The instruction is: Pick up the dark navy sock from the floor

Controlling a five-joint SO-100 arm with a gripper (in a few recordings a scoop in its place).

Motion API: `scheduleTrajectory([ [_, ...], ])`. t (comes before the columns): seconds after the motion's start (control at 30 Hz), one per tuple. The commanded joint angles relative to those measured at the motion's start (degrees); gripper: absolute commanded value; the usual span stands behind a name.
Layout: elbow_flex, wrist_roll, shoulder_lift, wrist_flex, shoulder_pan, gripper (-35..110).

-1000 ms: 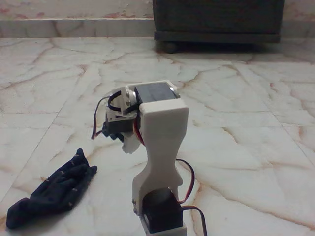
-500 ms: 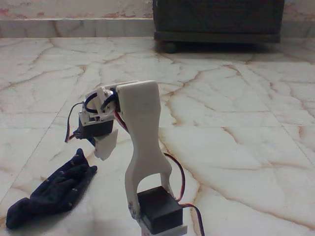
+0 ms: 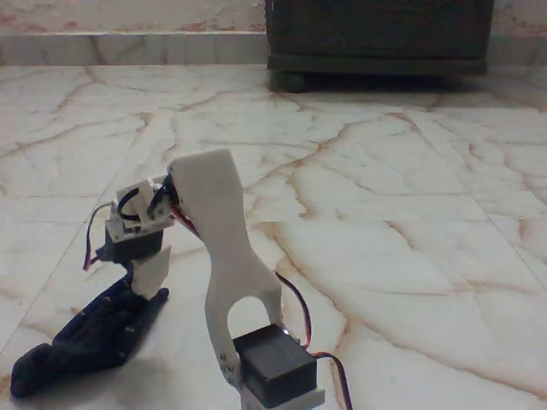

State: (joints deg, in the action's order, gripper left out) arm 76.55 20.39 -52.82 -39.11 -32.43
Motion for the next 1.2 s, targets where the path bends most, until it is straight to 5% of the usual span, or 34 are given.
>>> scheduleTrajectory([
  [0.0,-4.31,-0.35,1.41,-0.26,-0.79,11],
  [0.3,-20.57,-0.18,17.23,0.00,-1.32,11],
  [1.17,-11.60,3.60,20.48,10.46,1.76,0],
])
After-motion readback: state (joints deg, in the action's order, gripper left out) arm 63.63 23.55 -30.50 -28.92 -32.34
